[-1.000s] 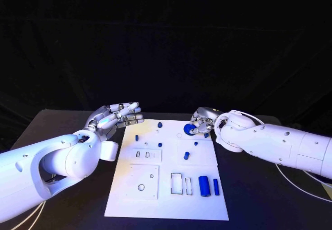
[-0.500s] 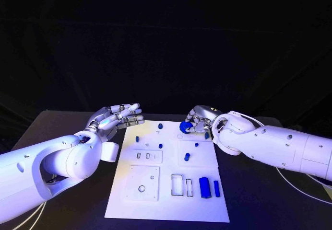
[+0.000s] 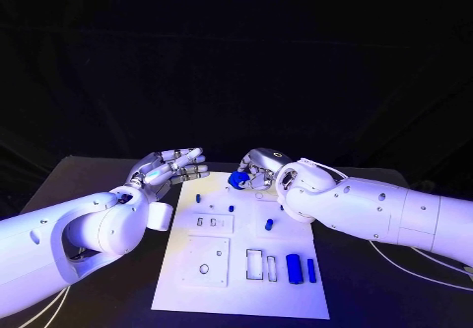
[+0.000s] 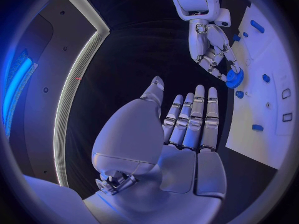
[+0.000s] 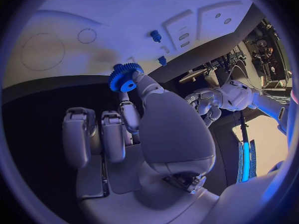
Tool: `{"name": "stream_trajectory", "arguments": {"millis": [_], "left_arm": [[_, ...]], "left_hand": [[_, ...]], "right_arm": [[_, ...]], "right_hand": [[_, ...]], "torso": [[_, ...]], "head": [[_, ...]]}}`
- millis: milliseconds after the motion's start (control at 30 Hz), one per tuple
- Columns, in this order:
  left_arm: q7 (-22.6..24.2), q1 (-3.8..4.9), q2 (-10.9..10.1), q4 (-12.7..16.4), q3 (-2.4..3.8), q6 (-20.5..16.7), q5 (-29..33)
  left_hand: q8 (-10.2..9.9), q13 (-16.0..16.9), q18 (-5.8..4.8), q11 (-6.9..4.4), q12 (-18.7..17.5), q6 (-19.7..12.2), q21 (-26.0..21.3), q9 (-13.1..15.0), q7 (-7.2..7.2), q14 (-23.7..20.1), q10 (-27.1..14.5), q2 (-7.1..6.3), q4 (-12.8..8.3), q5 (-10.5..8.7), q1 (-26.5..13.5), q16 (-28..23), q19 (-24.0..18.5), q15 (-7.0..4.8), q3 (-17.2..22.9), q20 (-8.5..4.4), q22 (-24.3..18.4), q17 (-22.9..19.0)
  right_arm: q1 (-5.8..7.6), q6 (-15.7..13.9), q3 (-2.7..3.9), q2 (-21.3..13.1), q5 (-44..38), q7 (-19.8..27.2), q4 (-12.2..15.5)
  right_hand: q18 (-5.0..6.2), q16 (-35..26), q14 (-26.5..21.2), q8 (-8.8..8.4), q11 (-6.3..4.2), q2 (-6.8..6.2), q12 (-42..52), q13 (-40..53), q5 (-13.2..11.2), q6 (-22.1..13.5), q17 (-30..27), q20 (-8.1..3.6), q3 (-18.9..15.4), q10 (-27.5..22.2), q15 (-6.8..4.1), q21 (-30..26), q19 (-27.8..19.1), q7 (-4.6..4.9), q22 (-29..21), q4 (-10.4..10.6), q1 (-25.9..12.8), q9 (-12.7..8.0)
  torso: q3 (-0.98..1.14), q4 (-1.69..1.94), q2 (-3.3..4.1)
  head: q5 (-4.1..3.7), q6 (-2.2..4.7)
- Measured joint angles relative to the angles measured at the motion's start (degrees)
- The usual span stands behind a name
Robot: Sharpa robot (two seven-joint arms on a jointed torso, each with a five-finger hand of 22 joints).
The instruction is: Assemble the parts on the task board
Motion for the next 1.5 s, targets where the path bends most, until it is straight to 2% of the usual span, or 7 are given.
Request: {"name": "stream_trajectory", "arguments": {"millis": [167, 667, 900, 1033, 1200, 1467, 1500], "left_arm": [[0.0, 0.0, 0.3, -0.1, 0.0, 0.0, 0.0], [0.0, 0.0, 0.8, -0.4, 0.0, 0.1, 0.0], [-0.1, 0.0, 0.8, -0.5, 0.0, 0.1, 0.0], [-0.1, 0.0, 0.8, -0.5, 0.0, 0.1, 0.0], [-0.1, 0.0, 0.8, -0.5, 0.01, 0.1, 0.0], [-0.1, 0.0, 0.9, -0.5, 0.01, 0.2, 0.0], [-0.2, 0.0, 0.9, -0.5, 0.01, 0.2, 0.0]], "left_hand": [[0.0, 0.0, 0.0, 0.0, 0.0, 0.0, 0.0, 0.0, 0.0, 0.0, 0.0, 0.0, 0.0, 0.0, 0.0, 0.0, 0.0, 0.0, 0.0, 0.0, 0.0, 0.0], [0.0, 0.0, 0.0, 0.0, 0.2, 0.0, 0.0, 0.0, 0.0, 0.0, 0.0, 0.0, 0.0, 0.0, 0.0, 0.0, 0.0, 0.0, 0.0, 0.0, 0.0, 0.0], [0.0, 0.0, 0.0, 0.0, 0.2, 0.0, 0.0, 0.0, 0.0, 0.0, 0.0, 0.0, 0.0, 0.0, 0.0, 0.0, 0.0, 0.0, 0.0, 0.0, 0.0, 0.0], [0.0, 0.0, 0.0, 0.0, 0.2, 0.0, 0.0, 0.0, 0.0, 0.0, 0.0, 0.0, 0.0, 0.0, 0.0, 0.0, 0.0, 0.0, 0.0, 0.0, 0.0, 0.0], [0.0, 0.0, 0.0, 0.0, 0.2, 0.0, 0.0, 0.0, 0.0, 0.0, 0.0, 0.0, 0.0, 0.0, 0.0, 0.0, 0.0, 0.0, 0.0, 0.0, 0.0, 0.0], [0.0, 0.0, 0.0, 0.0, 0.2, 0.0, 0.0, 0.0, 0.0, 0.0, 0.0, 0.0, 0.0, 0.0, 0.0, 0.0, 0.0, 0.0, 0.0, 0.0, 0.0, 0.0], [0.0, 0.0, 0.0, -0.01, 0.2, 0.0, 0.0, 0.0, 0.0, 0.0, 0.0, 0.0, 0.0, 0.0, 0.0, 0.0, 0.0, 0.0, 0.0, 0.0, 0.0, 0.0]], "right_arm": [[-0.5, -0.1, -0.14, 2.4, -0.6, -0.4, -2.1], [-1.66, 0.4, -0.32, 5.3, -0.6, -0.3, -4.4], [-1.89, 0.7, -0.35, 6.2, -0.4, -0.1, -5.9], [-1.97, 0.9, -0.34, 6.6, -0.1, 0.4, -6.7], [-2.18, 1.1, -0.46, 7.0, 0.3, 0.9, -7.4], [-2.25, 1.2, -0.44, 7.4, 0.8, 1.4, -8.0], [-2.27, 1.2, -0.44, 7.4, 0.9, 1.5, -8.0]], "right_hand": [[0.02, 0.0, -0.2, 0.0, 0.0, -0.09, 0.0, 0.0, 0.0, 0.0, 0.0, 0.0, 0.1, 0.0, -0.2, 0.0, 0.0, -0.01, 0.0, 0.2, -0.5, 0.0], [0.06, 0.0, -0.2, 0.03, 0.0, -0.4, 0.0, 0.0, -0.2, 0.1, 0.0, -0.2, 0.3, 0.0, -0.2, 0.0, 0.2, 0.04, 0.0, 0.3, -0.8, 0.0], [0.08, 0.0, -0.2, 0.25, 0.22, -1.08, -0.4, -0.7, -0.2, 0.2, 0.0, -0.2, 0.5, -0.2, -0.2, 0.0, 0.2, -0.07, 0.0, 0.6, -1.5, 0.0], [0.08, 0.0, -0.2, -0.94, 0.95, -1.13, -1.0, -1.5, -1.4, -0.5, 0.0, -0.2, 0.6, -1.0, -0.2, -0.4, 0.2, -0.39, 0.0, 0.7, -2.2, -0.2], [0.09, 0.0, 0.0, -2.1, 1.34, -1.25, -1.7, -2.2, -3.4, -2.1, 0.0, 0.06, 0.9, -1.8, 0.02, -0.9, -0.1, 0.65, 0.0, 0.9, -3.5, -0.9], [0.1, 0.0, 0.0, -3.65, 1.95, -1.88, -1.7, -2.5, -5.9, -4.2, 0.0, 0.45, 0.6, -2.4, 0.46, -1.2, -0.2, 1.18, 0.0, 1.4, -3.9, -1.7], [0.1, 0.0, -0.1, -3.94, 1.95, -2.01, -1.7, -2.5, -6.2, -4.7, 0.0, 0.55, 0.4, -2.4, 0.8, -1.2, -0.1, 1.22, 0.0, 1.6, -4.0, -1.8]], "torso": [[0.0, -0.01, 0.07], [0.11, -0.17, 0.05], [0.11, -0.14, 0.01], [0.11, -0.15, 0.01], [0.11, -0.16, 0.01], [0.07, -0.17, 0.03], [0.07, -0.17, 0.03]], "head": [[0.32, -0.13], [1.42, -0.59], [1.45, -0.73], [1.49, -0.7], [1.52, -0.68], [1.54, -0.85], [1.61, -0.87]]}}
